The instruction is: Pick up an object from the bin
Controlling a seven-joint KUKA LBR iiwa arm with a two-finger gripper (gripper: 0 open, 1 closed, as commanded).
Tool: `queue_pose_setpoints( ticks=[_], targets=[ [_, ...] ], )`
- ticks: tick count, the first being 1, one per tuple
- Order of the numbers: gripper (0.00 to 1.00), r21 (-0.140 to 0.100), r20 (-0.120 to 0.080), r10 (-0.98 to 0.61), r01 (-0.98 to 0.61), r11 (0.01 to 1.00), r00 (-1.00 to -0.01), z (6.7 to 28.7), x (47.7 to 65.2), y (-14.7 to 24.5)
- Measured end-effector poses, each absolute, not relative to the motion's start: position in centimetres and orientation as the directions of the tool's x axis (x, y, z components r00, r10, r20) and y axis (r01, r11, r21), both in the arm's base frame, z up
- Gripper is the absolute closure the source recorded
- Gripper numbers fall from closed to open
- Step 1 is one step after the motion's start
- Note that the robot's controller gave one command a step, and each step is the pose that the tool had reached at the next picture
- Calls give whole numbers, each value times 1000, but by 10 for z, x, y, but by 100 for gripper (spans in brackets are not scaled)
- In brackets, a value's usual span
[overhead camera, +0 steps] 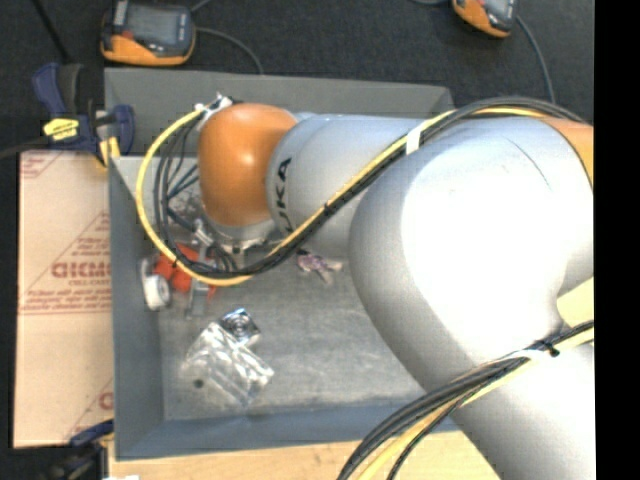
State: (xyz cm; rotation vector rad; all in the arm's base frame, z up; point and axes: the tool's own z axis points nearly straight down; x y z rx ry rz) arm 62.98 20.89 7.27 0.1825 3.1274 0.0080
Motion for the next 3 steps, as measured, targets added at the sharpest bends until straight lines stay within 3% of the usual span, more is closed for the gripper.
queue_pose_setpoints(
  ticks=[2, 3],
  targets=[
    [0, 7, -14, 117, 116, 993, -993, 75, 632, 208],
    [100, 7, -15, 116, 116, 993, -993, 75, 632, 208]
  ],
)
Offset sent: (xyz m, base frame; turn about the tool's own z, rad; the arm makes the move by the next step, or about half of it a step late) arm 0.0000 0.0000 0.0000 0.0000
